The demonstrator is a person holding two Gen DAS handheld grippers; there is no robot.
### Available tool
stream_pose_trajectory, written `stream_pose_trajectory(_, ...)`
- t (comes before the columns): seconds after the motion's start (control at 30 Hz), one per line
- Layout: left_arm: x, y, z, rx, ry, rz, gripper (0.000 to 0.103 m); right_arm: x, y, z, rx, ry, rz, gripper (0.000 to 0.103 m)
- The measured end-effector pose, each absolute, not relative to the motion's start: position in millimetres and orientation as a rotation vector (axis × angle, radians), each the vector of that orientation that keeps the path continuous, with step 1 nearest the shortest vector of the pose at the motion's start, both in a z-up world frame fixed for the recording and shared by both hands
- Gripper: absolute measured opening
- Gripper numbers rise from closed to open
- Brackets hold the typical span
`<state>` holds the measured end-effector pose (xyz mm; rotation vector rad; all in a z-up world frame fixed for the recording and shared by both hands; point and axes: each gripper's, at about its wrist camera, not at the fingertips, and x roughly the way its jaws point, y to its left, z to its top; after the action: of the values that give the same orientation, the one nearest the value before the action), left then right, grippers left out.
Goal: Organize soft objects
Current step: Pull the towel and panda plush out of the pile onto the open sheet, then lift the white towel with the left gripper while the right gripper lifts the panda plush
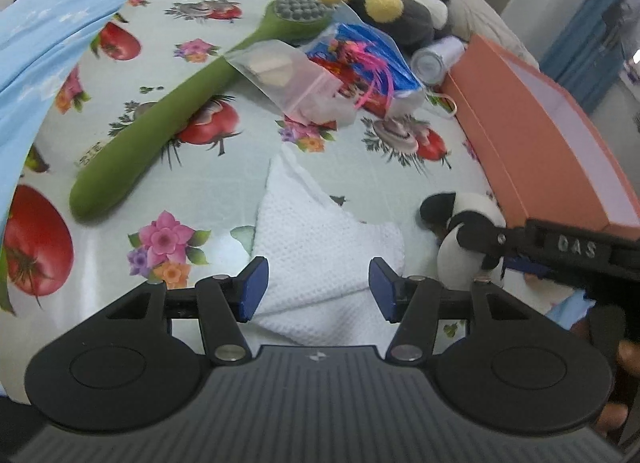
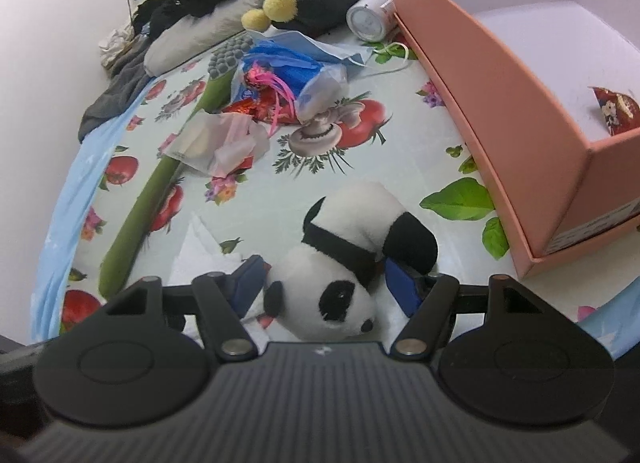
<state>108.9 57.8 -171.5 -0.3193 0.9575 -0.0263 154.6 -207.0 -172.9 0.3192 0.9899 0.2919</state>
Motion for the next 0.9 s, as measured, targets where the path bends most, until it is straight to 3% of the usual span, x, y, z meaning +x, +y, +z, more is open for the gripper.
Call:
stream_pose_trajectory(0.13,113,53,-176,-0.248,0.978,-0.037,0.070,157,-207,-176,0.316,1.001,0.329,0.058)
stream_pose_trajectory(0.27,116,49,-180,-0.170,0.988,-0.063,0.077,155,-209,-172,0.285,0.992,0.358,0.056)
stream_pose_trajectory(0.73,114,16,-202,0.199,1.035,-0.213,0.077,154,-220,-172,0.198,0.990,0.414,0.056)
stream_pose_trajectory(0.9,115,9,-207,0.224,1.064,-0.223,0.069,154,-221,-174,0.203,0.995,0.420,0.056)
